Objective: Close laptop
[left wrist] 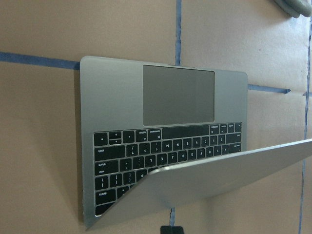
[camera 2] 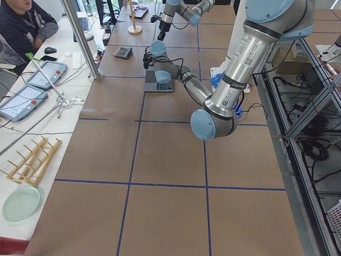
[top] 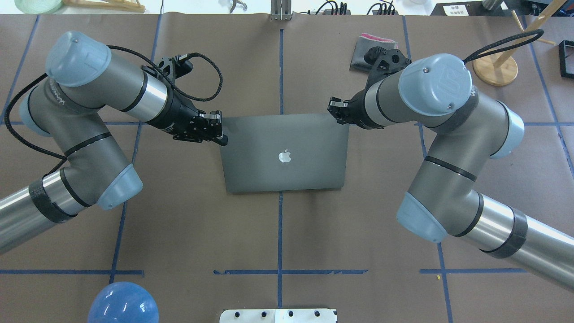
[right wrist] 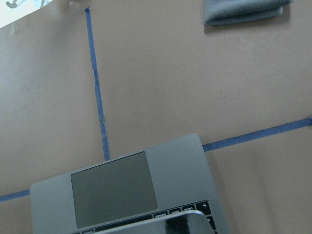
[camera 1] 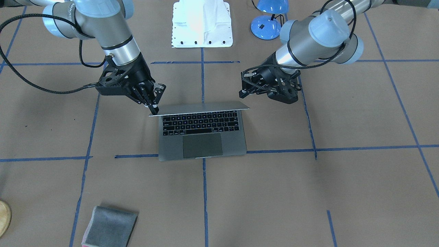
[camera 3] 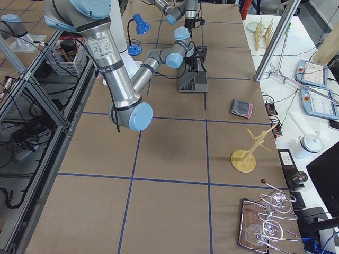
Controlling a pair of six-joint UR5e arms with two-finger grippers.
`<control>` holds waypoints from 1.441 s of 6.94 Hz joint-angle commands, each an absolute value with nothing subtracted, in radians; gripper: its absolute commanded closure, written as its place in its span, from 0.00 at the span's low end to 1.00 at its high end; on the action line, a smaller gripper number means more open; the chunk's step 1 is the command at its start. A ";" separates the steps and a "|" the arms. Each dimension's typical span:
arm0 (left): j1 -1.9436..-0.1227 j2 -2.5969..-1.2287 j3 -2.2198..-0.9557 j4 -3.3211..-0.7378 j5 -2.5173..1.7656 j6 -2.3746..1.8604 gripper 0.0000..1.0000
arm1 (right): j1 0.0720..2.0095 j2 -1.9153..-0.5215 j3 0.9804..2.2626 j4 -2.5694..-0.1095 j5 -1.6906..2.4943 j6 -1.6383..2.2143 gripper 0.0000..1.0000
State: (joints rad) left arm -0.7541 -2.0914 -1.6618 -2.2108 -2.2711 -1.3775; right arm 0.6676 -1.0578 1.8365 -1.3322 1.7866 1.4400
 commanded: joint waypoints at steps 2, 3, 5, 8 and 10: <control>-0.753 -2.152 -1.528 -2.215 -2.241 -1.373 1.00 | 0.680 -1.026 1.748 -1.324 1.787 1.433 1.00; -0.749 -2.164 -1.481 -2.220 -2.185 -1.371 1.00 | 0.680 -0.967 1.661 -1.324 1.787 1.433 1.00; -0.746 -2.229 -1.346 -2.221 -2.152 -1.323 1.00 | 0.677 -0.939 1.592 -1.322 1.789 1.430 1.00; -0.719 -2.272 -1.238 -2.221 -2.091 -1.273 1.00 | 0.657 -0.868 1.430 -1.322 1.787 1.407 1.00; -0.724 -2.273 -1.246 -2.218 -2.094 -1.276 1.00 | 0.672 -0.854 1.442 -1.324 1.834 1.394 0.96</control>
